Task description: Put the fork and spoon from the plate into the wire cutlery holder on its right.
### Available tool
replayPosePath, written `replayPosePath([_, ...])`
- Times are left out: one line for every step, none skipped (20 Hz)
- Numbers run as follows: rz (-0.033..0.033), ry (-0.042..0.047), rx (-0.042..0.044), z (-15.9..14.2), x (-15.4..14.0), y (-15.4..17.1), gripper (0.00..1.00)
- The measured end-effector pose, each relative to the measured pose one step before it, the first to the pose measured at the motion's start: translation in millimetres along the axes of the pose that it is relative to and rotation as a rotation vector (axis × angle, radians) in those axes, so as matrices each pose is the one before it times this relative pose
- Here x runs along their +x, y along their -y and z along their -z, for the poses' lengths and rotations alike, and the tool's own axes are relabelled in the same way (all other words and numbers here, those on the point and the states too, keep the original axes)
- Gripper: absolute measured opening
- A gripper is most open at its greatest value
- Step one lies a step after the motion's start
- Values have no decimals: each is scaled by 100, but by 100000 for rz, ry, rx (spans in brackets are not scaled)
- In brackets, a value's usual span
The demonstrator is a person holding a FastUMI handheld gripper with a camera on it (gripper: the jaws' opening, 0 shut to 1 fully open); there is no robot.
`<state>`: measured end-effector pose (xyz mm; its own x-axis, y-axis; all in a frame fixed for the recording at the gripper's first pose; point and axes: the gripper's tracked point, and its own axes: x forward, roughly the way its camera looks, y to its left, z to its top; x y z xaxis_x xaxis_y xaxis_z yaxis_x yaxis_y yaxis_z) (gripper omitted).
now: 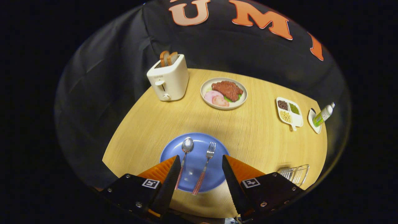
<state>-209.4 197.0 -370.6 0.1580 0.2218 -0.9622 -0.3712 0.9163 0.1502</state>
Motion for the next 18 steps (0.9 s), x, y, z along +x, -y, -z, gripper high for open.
replayPosePath([1797,-4082,1017,951,528,234,81])
replayPosePath([937,-3638,1118,1037,482,-116,81])
replayPosePath([1221,-3818,1284,965,579,24,81])
replayPosePath([365,-3031,1175,693,443,24,81])
replayPosePath([-86,-3349,1211,711,481,-78,80])
replayPosePath([-134,-3107,1157,816,539,-103,77])
replayPosePath([390,-3605,1269,728,392,16,76])
replayPosePath([303,-3557,949,736,183,4,73])
replayPosePath([-122,-2496,675,415,312,-25,72])
replayPosePath([312,-1972,464,416,275,99,69])
replayPosePath([801,-1540,313,114,301,261,67])
replayPosePath([877,-1654,331,248,305,239,65])
replayPosePath([281,-1870,705,13,268,165,62])
replayPosePath([-401,-2329,924,250,393,-64,60])
replayPosePath([-435,-2306,780,201,254,-122,56])
replayPosePath([-118,-1594,107,194,2,-143,50])
replayPosePath([510,-555,-481,48,48,-41,44])
replayPosePath([733,-560,-718,151,137,-52,39])
